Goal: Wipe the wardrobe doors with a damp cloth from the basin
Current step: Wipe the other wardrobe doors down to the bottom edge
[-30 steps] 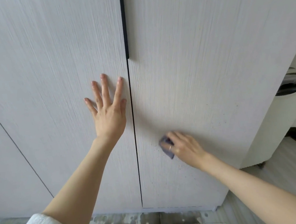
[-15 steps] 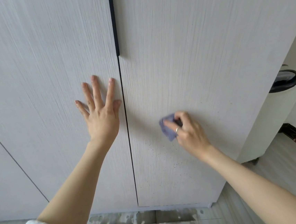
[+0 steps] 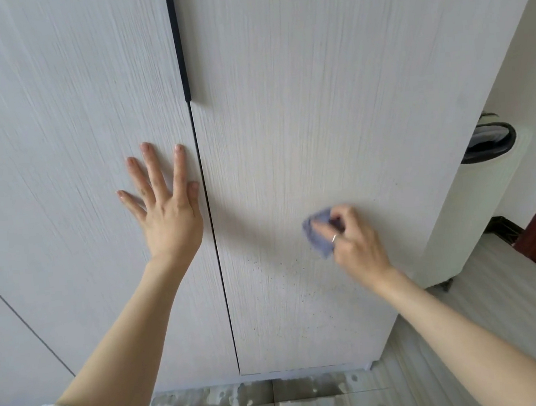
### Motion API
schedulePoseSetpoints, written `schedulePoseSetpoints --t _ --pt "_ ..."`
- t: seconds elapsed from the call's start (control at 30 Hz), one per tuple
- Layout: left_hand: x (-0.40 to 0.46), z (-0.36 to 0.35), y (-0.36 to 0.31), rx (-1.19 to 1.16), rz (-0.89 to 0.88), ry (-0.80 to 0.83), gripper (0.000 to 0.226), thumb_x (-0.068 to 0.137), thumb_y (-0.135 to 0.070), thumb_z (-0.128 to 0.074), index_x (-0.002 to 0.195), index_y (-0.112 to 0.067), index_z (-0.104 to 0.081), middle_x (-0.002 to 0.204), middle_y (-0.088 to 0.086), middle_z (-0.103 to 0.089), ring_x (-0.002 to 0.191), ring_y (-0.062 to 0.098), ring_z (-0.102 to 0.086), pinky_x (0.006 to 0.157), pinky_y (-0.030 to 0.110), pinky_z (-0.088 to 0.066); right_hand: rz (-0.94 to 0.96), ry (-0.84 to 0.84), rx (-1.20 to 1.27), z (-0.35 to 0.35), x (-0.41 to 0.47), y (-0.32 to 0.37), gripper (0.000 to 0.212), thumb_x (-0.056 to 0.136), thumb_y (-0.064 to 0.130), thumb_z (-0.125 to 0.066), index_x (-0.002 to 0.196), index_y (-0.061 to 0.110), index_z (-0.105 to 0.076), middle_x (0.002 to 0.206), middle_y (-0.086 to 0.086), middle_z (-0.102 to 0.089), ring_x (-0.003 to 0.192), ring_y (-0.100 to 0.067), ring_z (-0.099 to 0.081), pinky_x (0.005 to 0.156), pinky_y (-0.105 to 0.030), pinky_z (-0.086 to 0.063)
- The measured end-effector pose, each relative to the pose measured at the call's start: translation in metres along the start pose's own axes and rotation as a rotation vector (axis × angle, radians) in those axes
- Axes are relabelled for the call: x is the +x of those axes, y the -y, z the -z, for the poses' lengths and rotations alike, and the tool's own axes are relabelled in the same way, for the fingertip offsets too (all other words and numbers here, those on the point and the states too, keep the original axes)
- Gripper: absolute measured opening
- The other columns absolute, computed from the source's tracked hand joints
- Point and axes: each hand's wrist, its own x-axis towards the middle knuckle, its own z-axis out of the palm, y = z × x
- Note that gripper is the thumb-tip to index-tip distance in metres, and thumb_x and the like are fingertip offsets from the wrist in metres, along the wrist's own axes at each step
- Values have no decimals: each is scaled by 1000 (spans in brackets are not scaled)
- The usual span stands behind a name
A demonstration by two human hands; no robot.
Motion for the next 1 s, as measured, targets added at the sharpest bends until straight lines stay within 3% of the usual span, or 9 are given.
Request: schedulePoseSetpoints --t 0.13,0.27,0.33,0.43,0.5,0.57,0.63,0.8,1.0 --pt "-3 0 -1 -14 5 3 52 103 -26 -27 151 -30 -6 157 13 11 142 38 15 108 66 6 242 155 -63 -17 -46 -6 42 45 -3 -87 82 12 -74 75 -6 -61 59 -22 -60 42 -21 -41" --pt "-3 0 -2 -22 11 -11 52 103 -23 -28 151 -28 -9 157 14 10 142 39 14 108 66 5 -23 3 27 6 -8 -10 33 74 7 -73 103 20 -71 98 1 -63 85 -22 -60 69 -25 -47" --pt "-2 -1 -2 -23 16 -20 52 103 -24 -28 151 -29 -8 157 13 10 142 39 14 108 66 6 -140 -233 65 30 26 -23 24 85 17 -64 109 18 -67 101 18 -54 90 -12 -53 71 -13 -39" --pt "-1 -4 -3 -29 43 -26 52 103 -24 -27 150 -32 -5 158 12 11 142 38 14 108 65 6 -183 -452 -73 46 48 -34 31 80 11 -52 107 12 -67 103 -5 -55 88 -17 -50 63 -23 -36" --pt "-1 -6 -3 -35 47 -28 53 103 -25 -26 150 -34 -4 158 11 11 142 38 14 108 65 6 -130 -278 -49 25 23 -37 33 78 8 -55 106 22 -67 103 -4 -56 86 -16 -52 65 -22 -36" --pt "-1 -6 -2 -34 42 -28 52 103 -26 -26 150 -34 -4 158 12 10 142 38 13 108 65 6 -108 -87 -70 -2 -19 -40 23 81 24 -64 90 45 -59 92 17 -58 81 -3 -56 61 -15 -39" --pt "-1 -7 -1 -35 50 -21 53 102 -27 -26 150 -35 -3 158 11 11 142 38 14 108 64 7 -113 79 -35 -20 -56 -44 14 80 38 -69 82 42 -55 84 16 -59 79 -6 -58 59 -18 -43" --pt "-3 -8 -3 -60 90 0 55 99 -29 -22 149 -38 -1 157 8 15 142 33 17 109 60 12 -90 180 -26 7 -46 -47 45 69 -3 -72 110 17 -68 104 -14 -57 80 -34 -60 59 -27 -43" --pt "-8 -13 -8 -92 138 -4 57 100 -24 -25 149 -38 1 157 8 16 142 33 19 109 60 10 -273 -483 -25 64 35 -58 55 61 -13 -63 109 14 -56 102 -20 -51 81 -34 -58 55 -34 -44"
